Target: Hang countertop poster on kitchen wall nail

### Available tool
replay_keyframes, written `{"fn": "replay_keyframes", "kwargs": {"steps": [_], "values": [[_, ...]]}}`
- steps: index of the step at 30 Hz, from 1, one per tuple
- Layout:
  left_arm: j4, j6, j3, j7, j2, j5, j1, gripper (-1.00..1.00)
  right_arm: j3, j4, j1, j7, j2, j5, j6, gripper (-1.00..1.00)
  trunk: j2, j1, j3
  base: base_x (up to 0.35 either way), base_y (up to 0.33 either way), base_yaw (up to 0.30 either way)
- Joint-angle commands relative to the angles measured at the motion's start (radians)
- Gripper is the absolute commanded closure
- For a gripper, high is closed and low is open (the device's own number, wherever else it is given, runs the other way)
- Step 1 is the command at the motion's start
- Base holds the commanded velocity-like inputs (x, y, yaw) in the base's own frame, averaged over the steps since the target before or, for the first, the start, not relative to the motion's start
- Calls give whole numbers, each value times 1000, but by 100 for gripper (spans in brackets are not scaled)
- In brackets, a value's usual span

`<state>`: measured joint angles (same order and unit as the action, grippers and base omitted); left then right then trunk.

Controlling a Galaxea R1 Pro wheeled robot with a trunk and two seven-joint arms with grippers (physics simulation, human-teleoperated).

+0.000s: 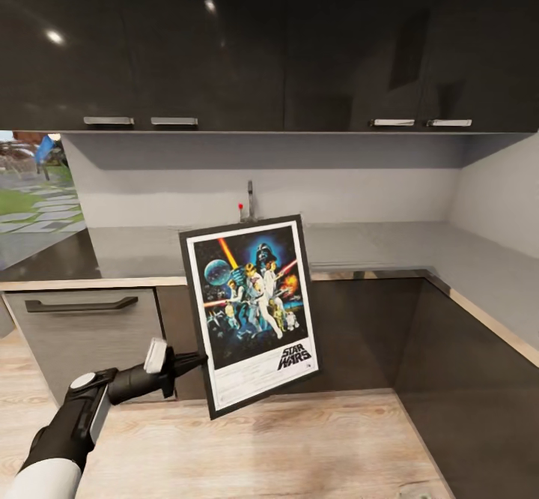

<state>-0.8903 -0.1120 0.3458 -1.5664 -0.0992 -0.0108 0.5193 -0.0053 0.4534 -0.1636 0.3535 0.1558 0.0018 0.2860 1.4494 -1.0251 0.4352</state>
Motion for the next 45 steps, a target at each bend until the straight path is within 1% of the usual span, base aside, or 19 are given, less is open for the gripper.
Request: {"fn": "replay_keyframes", "kwargs": {"steps": [1, 3, 5, 8, 13, 17, 21, 24, 26, 29, 30, 32, 33, 35, 37, 38, 39, 44, 45], "values": [[12, -2, 1, -4, 0, -1, 1, 100, -2, 11, 0, 16, 2, 0, 4, -100, 1, 0, 1, 0, 0, 0], [70, 53, 1, -4, -1, 0, 1, 100, -5, 38, 0, 43, 5, -3, 5, -100, 1, 0, 1, 0, 0, 0], [112, 98, 1, -4, -2, 0, 1, 100, -7, 52, 0, 52, 6, -4, 6, -100, 1, 0, 1, 0, 0, 0], [151, 128, -1, -4, -2, -1, 1, 100, -21, 67, 0, 56, 7, -4, 6, -100, 1, 0, 1, 0, 0, 0], [226, 195, -4, -4, -2, -1, 1, 100, -93, 91, 0, 62, 8, -4, 5, -100, 1, 0, 1, 0, 0, 0], [244, 215, -3, -4, -2, -2, 1, 100, -109, 96, 0, 63, 8, -5, 5, -100, 1, 0, 1, 0, 0, 0], [250, 220, -1, -4, -2, -3, 1, 100, -115, 99, -1, 63, 9, -5, 5, -100, 1, 0, 1, 0, 0, 0], [275, 224, -5, -4, -2, -3, 1, 100, -118, 113, -5, 64, 15, -5, 4, -100, 1, 0, 1, 0, 0, 0], [291, 226, -6, -4, -3, -2, 1, 100, -117, 148, -7, 71, 24, -5, 3, -100, 1, 0, 1, 0, 0, 0], [299, 226, -8, -4, -3, -2, 1, 100, -118, 194, -9, 117, 40, -5, 1, -100, 1, 0, 1, 0, 0, 0], [298, 224, -9, -4, -4, -2, 1, 100, -119, 210, -9, 159, 52, -5, -3, -100, 1, 0, 1, 0, 0, 0], [298, 223, -9, -4, -6, -2, 1, 100, -119, 220, -9, 205, 68, -6, -15, -100, 1, 0, 1, 0, 0, 0], [298, 222, -9, -4, -12, -2, 1, 100, -121, 226, -9, 245, 84, -7, -29, -100, 1, 0, 1, 0, 0, 0], [298, 221, -10, -4, -22, -2, 1, 100, -129, 230, -10, 276, 98, -13, -39, -100, 1, 0, 1, 0, 0, 0], [298, 220, -10, -4, -42, -1, 1, 100, -176, 231, -9, 330, 115, -31, -50, -100, 1, 0, 1, 0, 0, 0], [298, 220, -10, -4, -45, 0, 1, 100, -189, 231, -9, 349, 117, -34, -52, -100, 1, 0, 1, 0, 0, 0], [297, 220, -10, -4, -50, 0, 1, 100, -208, 232, -8, 391, 123, -38, -55, -100, 1, 0, 1, 0, 0, 0], [295, 219, -11, -4, -56, -1, 1, 100, -232, 234, -11, 509, 154, -44, -58, -100, 1, 0, 1, 0, 0, 0], [294, 219, -11, -4, -57, -1, 1, 100, -237, 236, -12, 545, 168, -46, -62, -100, 1, 0, 1, 0, 0, 0]]}}
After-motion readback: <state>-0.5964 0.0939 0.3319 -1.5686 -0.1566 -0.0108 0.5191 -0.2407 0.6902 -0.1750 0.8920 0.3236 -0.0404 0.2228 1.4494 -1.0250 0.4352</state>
